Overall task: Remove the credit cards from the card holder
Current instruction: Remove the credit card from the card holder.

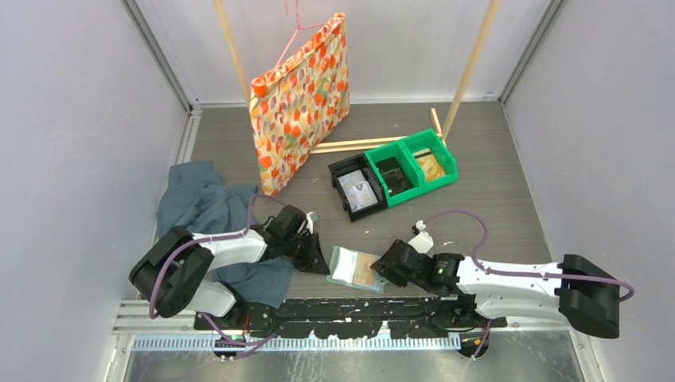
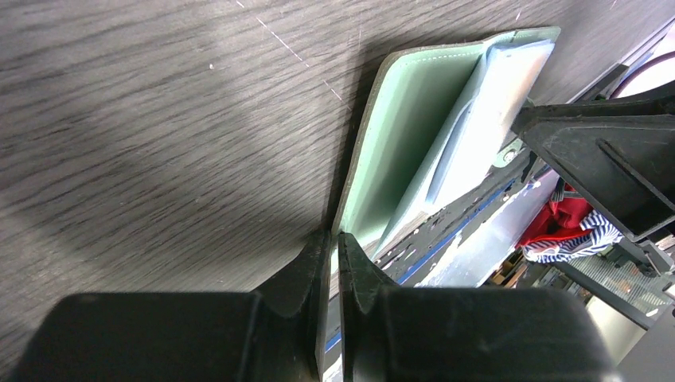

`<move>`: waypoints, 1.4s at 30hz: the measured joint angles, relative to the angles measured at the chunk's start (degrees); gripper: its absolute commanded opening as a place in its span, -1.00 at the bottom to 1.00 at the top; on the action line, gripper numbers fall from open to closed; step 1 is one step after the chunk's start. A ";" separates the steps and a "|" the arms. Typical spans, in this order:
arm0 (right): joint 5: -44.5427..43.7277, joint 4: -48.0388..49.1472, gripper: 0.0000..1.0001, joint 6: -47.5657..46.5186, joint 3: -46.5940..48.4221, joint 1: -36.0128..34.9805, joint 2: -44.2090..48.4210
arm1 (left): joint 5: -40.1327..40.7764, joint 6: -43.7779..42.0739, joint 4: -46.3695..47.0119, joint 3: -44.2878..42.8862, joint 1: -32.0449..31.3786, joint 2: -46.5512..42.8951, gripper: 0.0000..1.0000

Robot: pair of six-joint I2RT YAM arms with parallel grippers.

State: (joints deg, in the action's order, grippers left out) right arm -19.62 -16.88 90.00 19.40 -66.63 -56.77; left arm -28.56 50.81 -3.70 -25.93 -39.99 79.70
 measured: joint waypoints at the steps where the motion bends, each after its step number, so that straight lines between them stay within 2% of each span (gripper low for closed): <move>1: 0.07 0.70 -0.23 -0.02 0.00 0.00 -0.42 | -0.02 0.00 0.04 0.00 0.00 0.04 -0.79; 12: 0.59 4.39 -0.24 -0.57 0.72 0.00 -3.69 | -0.26 0.15 0.37 0.13 0.00 0.17 -0.80; 24: 0.48 -0.39 -0.23 -5.14 5.81 -0.02 -1.88 | -0.42 0.42 1.03 0.37 0.00 0.20 -0.81; 42: 3.39 2.69 -0.24 -12.59 12.00 -0.02 -8.85 | 0.09 0.87 1.11 0.72 0.00 -0.39 -0.81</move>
State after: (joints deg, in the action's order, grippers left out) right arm -16.23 -14.20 77.41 31.40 -66.65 -65.63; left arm -28.47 51.68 -2.59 -25.21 -39.99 79.31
